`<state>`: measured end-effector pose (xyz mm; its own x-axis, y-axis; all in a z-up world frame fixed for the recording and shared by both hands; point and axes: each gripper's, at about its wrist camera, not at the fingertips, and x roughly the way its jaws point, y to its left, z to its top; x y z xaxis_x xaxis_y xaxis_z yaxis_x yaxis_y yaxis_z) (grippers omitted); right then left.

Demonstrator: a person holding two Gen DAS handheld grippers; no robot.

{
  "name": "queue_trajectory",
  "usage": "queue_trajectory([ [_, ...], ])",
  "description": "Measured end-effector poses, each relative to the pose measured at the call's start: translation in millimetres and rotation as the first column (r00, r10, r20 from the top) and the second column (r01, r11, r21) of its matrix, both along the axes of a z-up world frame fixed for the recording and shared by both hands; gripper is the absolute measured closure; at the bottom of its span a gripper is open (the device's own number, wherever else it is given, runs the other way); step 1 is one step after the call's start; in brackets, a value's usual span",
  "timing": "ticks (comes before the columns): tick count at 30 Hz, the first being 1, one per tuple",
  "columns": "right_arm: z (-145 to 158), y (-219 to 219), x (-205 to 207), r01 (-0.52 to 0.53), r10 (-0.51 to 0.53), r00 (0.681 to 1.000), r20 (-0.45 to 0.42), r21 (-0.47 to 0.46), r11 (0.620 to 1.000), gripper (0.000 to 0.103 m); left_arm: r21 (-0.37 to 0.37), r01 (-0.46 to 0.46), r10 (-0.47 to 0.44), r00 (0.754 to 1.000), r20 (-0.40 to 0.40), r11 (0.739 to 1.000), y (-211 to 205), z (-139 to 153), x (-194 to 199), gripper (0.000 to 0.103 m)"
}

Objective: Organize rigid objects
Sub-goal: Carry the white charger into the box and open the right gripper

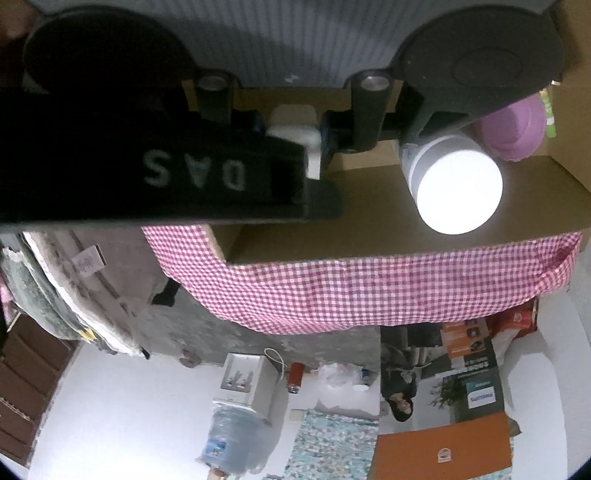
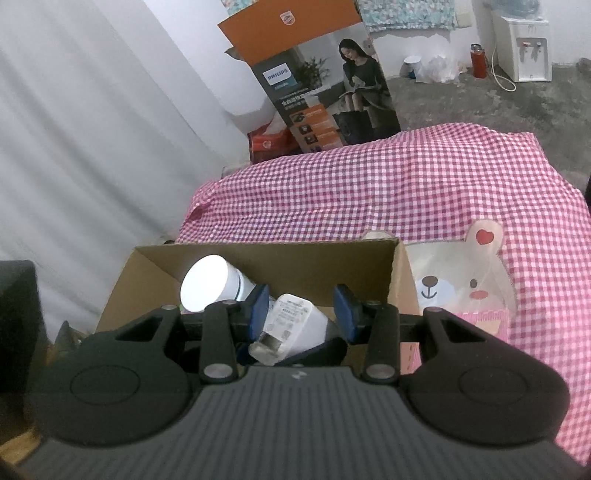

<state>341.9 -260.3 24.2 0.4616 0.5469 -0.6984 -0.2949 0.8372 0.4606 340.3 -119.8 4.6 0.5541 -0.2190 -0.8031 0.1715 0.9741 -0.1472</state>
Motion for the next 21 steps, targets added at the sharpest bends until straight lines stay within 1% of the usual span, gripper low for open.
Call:
queue_trajectory([
  [5,0.1,-0.3,-1.9,-0.007,0.007,1.0,0.014,-0.009,1.0,0.064,0.005,-0.005,0.005,1.0,-0.003,1.0,-0.8,-0.9,2.3,0.074],
  [9,0.6,-2.6,-3.2,-0.001,0.001,1.0,0.016,0.003,1.0,0.063,0.006,-0.008,0.008,1.0,-0.009,1.0,0.4,-1.1,0.6,0.07],
  [12,2.9,-5.4,-5.7,0.004,-0.004,1.0,0.022,0.016,1.0,0.063,0.016,-0.005,0.005,1.0,0.003,1.0,0.4,3.4,-4.8,0.063],
  [14,7.1,-7.2,-8.2,0.006,-0.007,0.999,0.036,0.024,1.0,0.063,0.022,-0.003,0.002,1.0,0.018,1.0,0.1,8.7,-10.4,0.056],
  [15,9.2,-9.1,-10.3,0.008,-0.009,0.999,0.041,0.03,1.0,0.063,0.022,0.0,0.0,1.0,0.027,1.0,0.4,12.7,-14.3,0.054],
  [19,23.7,-18.0,-23.9,0.011,-0.016,0.997,0.069,0.065,0.998,0.062,0.012,0.005,-0.005,0.998,0.066,1.0,5.1,29.1,-31.6,0.042],
  [21,31.3,-23.7,-32.1,0.013,-0.019,0.996,0.084,0.076,0.997,0.062,0.001,0.006,-0.006,0.996,0.087,1.0,9.3,38.8,-44.8,0.04],
])
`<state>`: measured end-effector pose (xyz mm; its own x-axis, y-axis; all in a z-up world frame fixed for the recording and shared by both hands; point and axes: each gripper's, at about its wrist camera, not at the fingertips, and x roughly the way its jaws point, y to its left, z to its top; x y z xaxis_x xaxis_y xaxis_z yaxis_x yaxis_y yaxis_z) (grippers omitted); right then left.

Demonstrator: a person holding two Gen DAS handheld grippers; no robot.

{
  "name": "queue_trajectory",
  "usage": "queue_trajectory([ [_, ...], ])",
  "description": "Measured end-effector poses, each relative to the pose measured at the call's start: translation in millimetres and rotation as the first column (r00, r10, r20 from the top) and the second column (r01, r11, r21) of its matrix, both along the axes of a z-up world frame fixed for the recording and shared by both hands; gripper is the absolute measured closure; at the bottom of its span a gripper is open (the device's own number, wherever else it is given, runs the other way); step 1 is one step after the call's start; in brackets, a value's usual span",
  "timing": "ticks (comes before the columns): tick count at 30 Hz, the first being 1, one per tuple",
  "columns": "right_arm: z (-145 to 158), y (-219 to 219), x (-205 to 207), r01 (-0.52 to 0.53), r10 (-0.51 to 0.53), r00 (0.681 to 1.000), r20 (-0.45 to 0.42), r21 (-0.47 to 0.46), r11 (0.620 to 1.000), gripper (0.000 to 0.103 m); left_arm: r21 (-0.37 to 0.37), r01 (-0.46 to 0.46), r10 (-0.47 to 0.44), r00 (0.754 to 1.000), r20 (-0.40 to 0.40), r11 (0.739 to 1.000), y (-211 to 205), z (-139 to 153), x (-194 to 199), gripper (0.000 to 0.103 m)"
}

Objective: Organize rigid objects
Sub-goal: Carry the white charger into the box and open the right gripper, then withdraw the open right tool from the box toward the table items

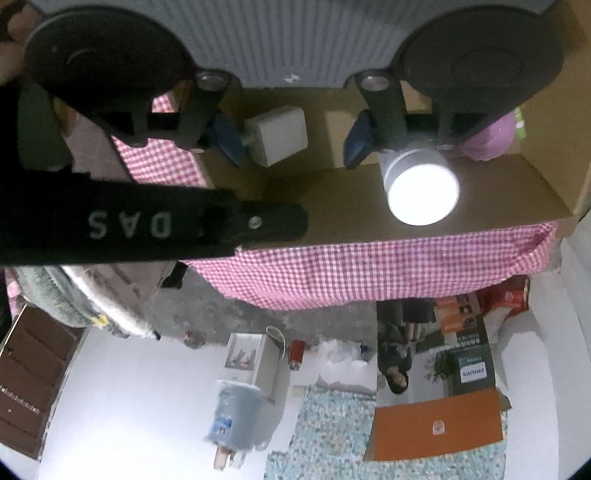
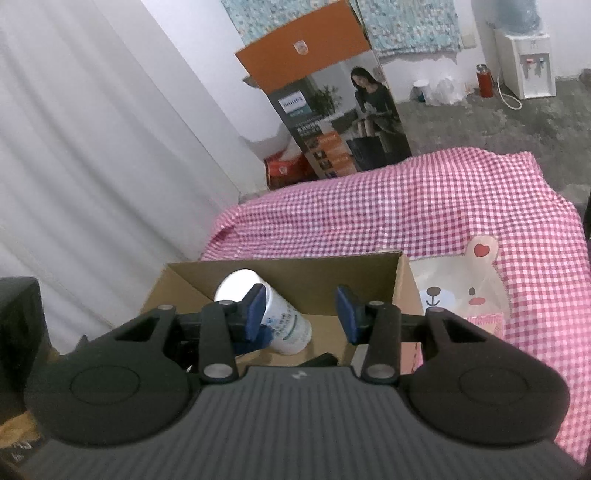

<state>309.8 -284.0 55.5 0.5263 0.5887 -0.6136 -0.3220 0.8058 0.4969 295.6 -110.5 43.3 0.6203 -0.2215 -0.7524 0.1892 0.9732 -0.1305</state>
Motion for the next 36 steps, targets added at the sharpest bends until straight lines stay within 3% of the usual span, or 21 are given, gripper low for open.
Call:
queue_trajectory([
  [7,27.5,-5.7,-36.8,-0.014,0.015,1.0,0.026,-0.026,1.0,0.062,-0.061,0.028,-0.024,0.998,0.059,0.998,20.9,24.3,-55.3,0.026],
  [12,33.1,6.4,-52.1,-0.044,0.043,0.999,-0.01,-0.113,0.993,0.057,-0.113,0.067,-0.059,0.995,0.077,0.991,46.2,28.0,-107.1,0.02],
  [17,21.6,34.6,-49.6,-0.1,0.082,0.993,-0.081,-0.247,0.964,0.056,-0.079,0.127,-0.117,0.987,0.112,0.989,62.2,23.8,-157.1,0.017],
  [21,6.0,54.5,-46.3,-0.141,0.095,0.974,-0.204,-0.223,0.964,0.053,-0.042,0.166,-0.157,0.973,0.168,0.985,74.4,19.5,-192.2,0.014],
  [25,-16.5,74.8,-50.9,-0.114,0.043,0.955,-0.295,-0.23,0.966,0.041,-0.016,0.179,-0.171,0.963,0.206,0.984,86.3,11.6,-211.3,0.014],
  [29,-23.2,98.0,-46.4,-0.057,-0.042,0.962,-0.271,-0.347,0.936,0.026,-0.036,0.197,-0.185,0.958,0.218,0.98,96.1,6.2,-219.3,0.014],
  [36,-27.9,121.7,-27.0,-0.008,-0.152,0.929,-0.337,-0.43,0.903,0.02,-0.053,0.212,-0.191,0.946,0.261,0.976,113.2,3.1,-226.7,0.014],
])
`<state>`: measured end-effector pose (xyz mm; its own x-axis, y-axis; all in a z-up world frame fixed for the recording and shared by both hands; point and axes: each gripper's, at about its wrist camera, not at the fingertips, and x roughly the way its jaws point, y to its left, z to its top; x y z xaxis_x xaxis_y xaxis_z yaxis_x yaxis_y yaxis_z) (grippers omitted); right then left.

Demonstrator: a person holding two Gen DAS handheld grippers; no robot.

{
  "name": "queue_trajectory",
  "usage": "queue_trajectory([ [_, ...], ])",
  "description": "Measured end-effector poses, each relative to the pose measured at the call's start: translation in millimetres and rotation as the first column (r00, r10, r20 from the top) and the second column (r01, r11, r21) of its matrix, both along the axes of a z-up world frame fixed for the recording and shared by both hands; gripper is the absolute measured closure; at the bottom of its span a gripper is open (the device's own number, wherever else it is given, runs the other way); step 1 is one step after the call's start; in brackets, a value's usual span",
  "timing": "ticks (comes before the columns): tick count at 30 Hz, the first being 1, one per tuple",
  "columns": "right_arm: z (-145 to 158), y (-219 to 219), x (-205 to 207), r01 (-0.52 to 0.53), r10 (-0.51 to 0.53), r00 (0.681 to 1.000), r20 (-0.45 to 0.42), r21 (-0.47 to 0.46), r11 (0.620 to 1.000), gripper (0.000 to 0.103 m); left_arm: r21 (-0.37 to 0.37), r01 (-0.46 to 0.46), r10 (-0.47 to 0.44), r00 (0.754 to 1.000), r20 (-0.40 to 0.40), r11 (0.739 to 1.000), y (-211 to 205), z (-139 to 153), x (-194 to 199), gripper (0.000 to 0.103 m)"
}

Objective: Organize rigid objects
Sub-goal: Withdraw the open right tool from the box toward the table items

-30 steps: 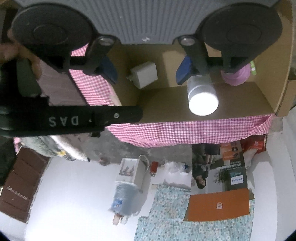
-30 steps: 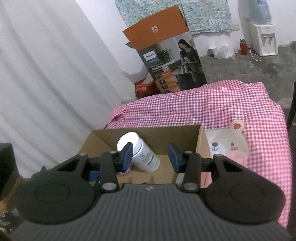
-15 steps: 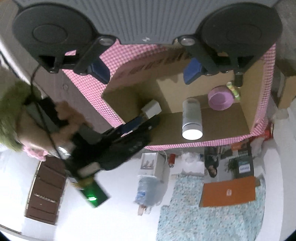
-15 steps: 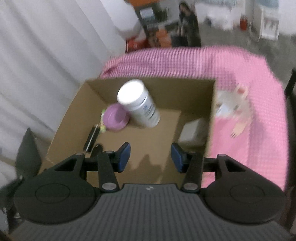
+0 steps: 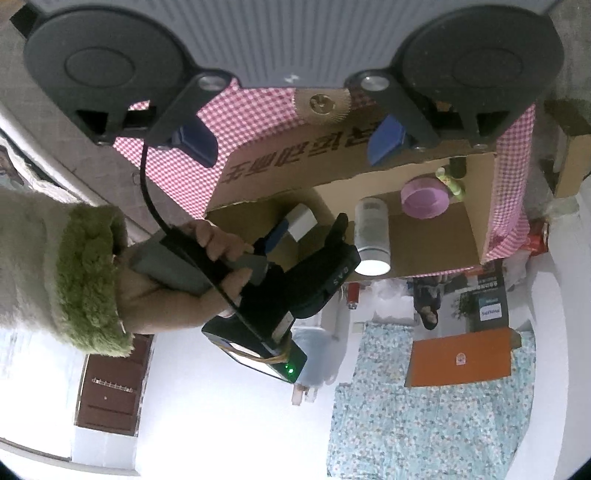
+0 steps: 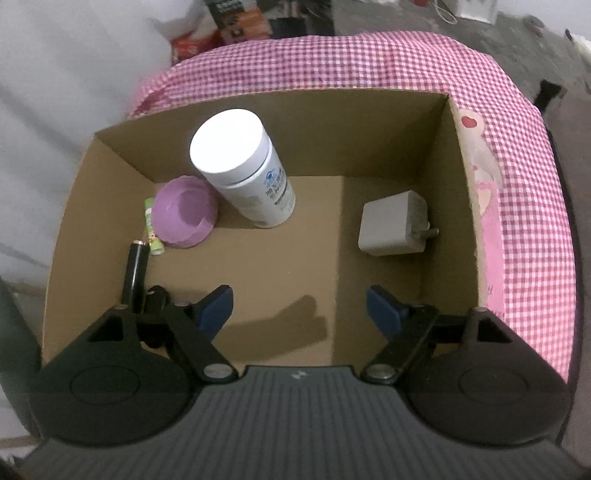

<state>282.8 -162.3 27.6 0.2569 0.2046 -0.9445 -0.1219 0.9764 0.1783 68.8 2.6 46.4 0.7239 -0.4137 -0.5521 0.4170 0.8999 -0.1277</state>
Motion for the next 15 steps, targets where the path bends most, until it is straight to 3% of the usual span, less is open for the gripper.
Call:
queue_trajectory([
  [5,-4.3,15.4,2.2,0.013,-0.016,0.999,-0.043,-0.065,0.998,0.02,-0.032,-0.005,0.005,1.0,0.006,0.999,12.6,-3.2,-1.4,0.013],
  [10,1.2,31.5,-2.1,-0.125,0.129,0.992,0.003,-0.222,0.967,0.02,-0.042,-0.008,0.008,1.0,-0.006,0.999,22.9,-7.9,-4.8,0.013],
  [12,3.0,37.6,-3.0,-0.23,0.249,0.968,0.021,-0.321,0.919,0.02,-0.04,-0.014,0.014,1.0,-0.009,0.999,26.5,-9.9,-5.2,0.013],
  [13,2.6,42.5,-4.0,-0.292,0.324,0.946,0.02,-0.38,0.878,0.02,-0.039,-0.017,0.017,1.0,-0.011,0.999,28.1,-10.6,-5.4,0.013],
  [15,-4.0,53.3,-8.3,-0.436,0.5,0.866,-0.011,-0.505,0.745,0.02,-0.043,-0.02,0.019,1.0,-0.014,0.999,30.5,-11.8,-5.2,0.013],
])
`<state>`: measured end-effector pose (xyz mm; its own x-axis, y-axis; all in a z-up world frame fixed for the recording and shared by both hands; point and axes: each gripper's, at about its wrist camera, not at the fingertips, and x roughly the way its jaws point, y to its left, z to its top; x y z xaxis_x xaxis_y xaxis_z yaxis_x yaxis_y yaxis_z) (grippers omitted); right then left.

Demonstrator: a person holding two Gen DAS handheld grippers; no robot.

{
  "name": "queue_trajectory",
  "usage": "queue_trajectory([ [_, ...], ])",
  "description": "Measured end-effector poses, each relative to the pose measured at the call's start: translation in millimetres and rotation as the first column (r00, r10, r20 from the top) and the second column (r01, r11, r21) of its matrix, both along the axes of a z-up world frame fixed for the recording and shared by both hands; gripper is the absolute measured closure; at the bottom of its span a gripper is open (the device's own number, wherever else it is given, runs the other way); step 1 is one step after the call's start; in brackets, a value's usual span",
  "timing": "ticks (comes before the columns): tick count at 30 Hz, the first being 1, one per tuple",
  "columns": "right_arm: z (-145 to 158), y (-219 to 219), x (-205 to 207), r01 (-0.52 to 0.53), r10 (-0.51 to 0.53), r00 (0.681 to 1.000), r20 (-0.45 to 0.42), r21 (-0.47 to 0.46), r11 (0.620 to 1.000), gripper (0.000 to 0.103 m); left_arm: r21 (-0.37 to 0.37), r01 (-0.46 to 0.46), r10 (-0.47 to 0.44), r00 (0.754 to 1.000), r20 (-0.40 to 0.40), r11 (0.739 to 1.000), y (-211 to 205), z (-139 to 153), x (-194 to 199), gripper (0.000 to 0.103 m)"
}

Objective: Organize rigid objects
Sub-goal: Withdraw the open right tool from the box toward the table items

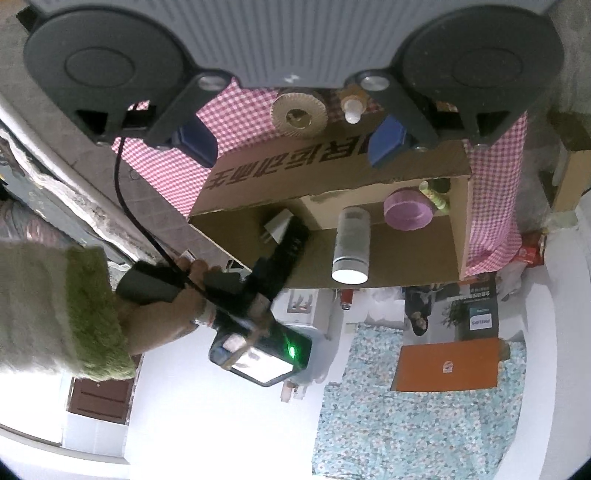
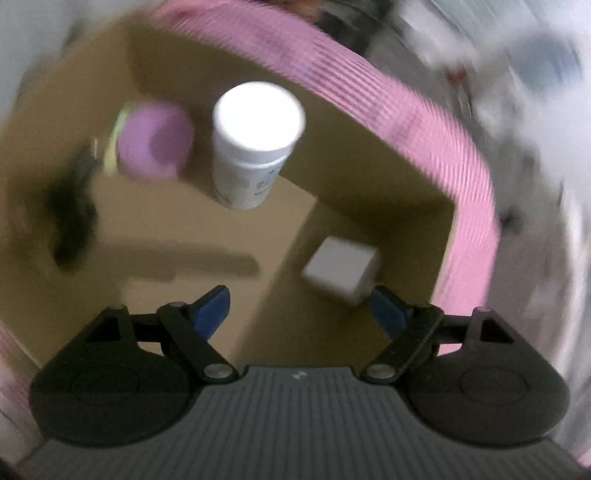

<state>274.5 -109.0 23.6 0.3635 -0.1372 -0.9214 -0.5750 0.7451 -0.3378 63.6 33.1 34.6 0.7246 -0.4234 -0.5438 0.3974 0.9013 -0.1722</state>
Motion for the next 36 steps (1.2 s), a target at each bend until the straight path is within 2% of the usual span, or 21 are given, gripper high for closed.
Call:
queue_trajectory([
  [1,-4.9,3.8,-1.9,-0.082,0.083,0.997,0.006,-0.07,0.994,0.02,0.0,-0.001,0.001,1.0,-0.001,1.0,0.7,-0.5,-0.3,0.013],
  [3,-18.5,10.8,-4.7,-0.242,0.242,0.97,-0.027,-0.199,0.95,0.02,0.002,-0.005,0.005,1.0,-0.002,1.0,1.5,-0.6,0.5,0.013],
  [5,-28.0,14.5,-4.0,-0.347,0.337,0.938,-0.082,-0.251,0.904,0.02,0.005,-0.009,0.009,1.0,-0.003,1.0,0.7,-0.6,1.6,0.013],
  [7,-33.2,17.0,-1.9,-0.439,0.416,0.899,-0.138,-0.259,0.861,0.02,0.008,-0.008,0.008,1.0,-0.005,1.0,0.1,-1.0,3.1,0.013],
  [10,-45.5,23.7,8.3,-0.513,0.472,0.858,-0.203,-0.283,0.811,0.02,0.014,-0.004,0.004,1.0,-0.009,1.0,-1.8,-0.8,4.2,0.013],
  [14,-63.3,23.7,19.7,-0.545,0.475,0.836,-0.273,-0.325,0.773,0.02,0.026,0.012,-0.012,1.0,-0.011,1.0,-7.4,-3.7,5.0,0.013],
  [19,-73.5,17.2,30.3,-0.562,0.481,0.827,-0.291,-0.38,0.735,0.021,0.034,0.033,-0.032,0.999,-0.019,0.999,-13.7,-8.1,8.0,0.013],
  [22,-76.7,12.0,36.0,-0.555,0.471,0.831,-0.295,-0.394,0.732,0.024,0.033,0.039,-0.038,0.999,-0.023,0.999,-15.8,-10.4,10.1,0.013],
  [23,-78.0,10.9,37.4,-0.556,0.476,0.831,-0.289,-0.399,0.729,0.03,0.032,0.041,-0.04,0.999,-0.025,0.999,-16.1,-11.3,11.1,0.013],
  [24,-77.3,10.8,38.2,-0.556,0.482,0.831,-0.278,-0.401,0.728,0.04,0.029,0.042,-0.041,0.999,-0.027,0.999,-16.0,-11.8,12.0,0.013],
  [26,-73.9,10.5,44.6,-0.528,0.458,0.849,-0.265,-0.37,0.764,0.051,0.026,0.042,-0.041,0.999,-0.03,0.999,-15.6,-12.5,13.6,0.013],
  [30,-66.5,11.3,53.6,-0.501,0.452,0.865,-0.218,-0.351,0.791,0.052,0.019,0.038,-0.038,0.999,-0.037,0.999,-13.5,-14.3,15.4,0.013],
  [36,-44.4,16.2,74.4,-0.401,0.379,0.915,-0.135,-0.219,0.89,0.052,0.016,0.026,-0.025,0.999,-0.047,1.0,-13.7,-15.4,16.4,0.013],
])
